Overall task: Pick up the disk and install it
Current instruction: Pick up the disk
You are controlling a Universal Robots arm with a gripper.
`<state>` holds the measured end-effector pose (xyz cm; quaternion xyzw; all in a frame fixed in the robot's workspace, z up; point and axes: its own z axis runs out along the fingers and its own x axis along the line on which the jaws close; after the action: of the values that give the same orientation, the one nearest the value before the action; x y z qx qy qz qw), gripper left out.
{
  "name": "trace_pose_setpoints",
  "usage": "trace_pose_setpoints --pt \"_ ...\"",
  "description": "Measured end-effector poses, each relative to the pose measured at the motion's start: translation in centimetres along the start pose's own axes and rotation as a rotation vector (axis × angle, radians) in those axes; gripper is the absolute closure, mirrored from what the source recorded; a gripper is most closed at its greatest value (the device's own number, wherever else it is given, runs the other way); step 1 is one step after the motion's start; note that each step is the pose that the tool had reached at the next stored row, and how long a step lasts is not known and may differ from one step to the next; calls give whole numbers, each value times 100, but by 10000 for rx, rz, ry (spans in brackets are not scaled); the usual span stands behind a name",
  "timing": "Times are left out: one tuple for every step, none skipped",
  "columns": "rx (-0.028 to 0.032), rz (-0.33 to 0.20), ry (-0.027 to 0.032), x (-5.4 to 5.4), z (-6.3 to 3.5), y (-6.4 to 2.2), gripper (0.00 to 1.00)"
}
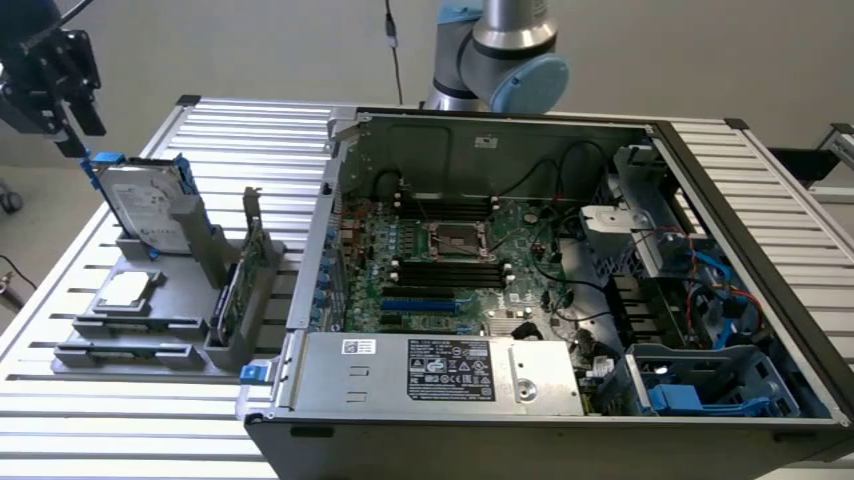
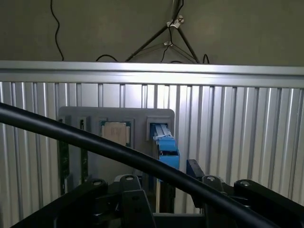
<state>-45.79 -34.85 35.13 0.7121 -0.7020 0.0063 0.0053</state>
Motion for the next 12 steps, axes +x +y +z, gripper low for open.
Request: trace_pose_setpoints --pt "0 -1 -6 29 15 -4 52" --pt "1 -1 -13 46 28 -19 52" --pt "-2 0 -12 53 38 -45 52" --pt "1 0 -14 55 48 -85 52" --pt "1 1 -15 55 55 -130 52" --pt "-1 0 -14 56 63 -162 52" --pt "1 -1 -14 56 73 -174 52" --pt "3 1 -16 54 87 -174 52" --pt "2 1 -18 51 99 -174 52" --pt "0 1 -20 44 108 -174 52" --pt "-1 0 -25 35 114 -175 52" --pt "1 0 -35 24 117 -175 52"
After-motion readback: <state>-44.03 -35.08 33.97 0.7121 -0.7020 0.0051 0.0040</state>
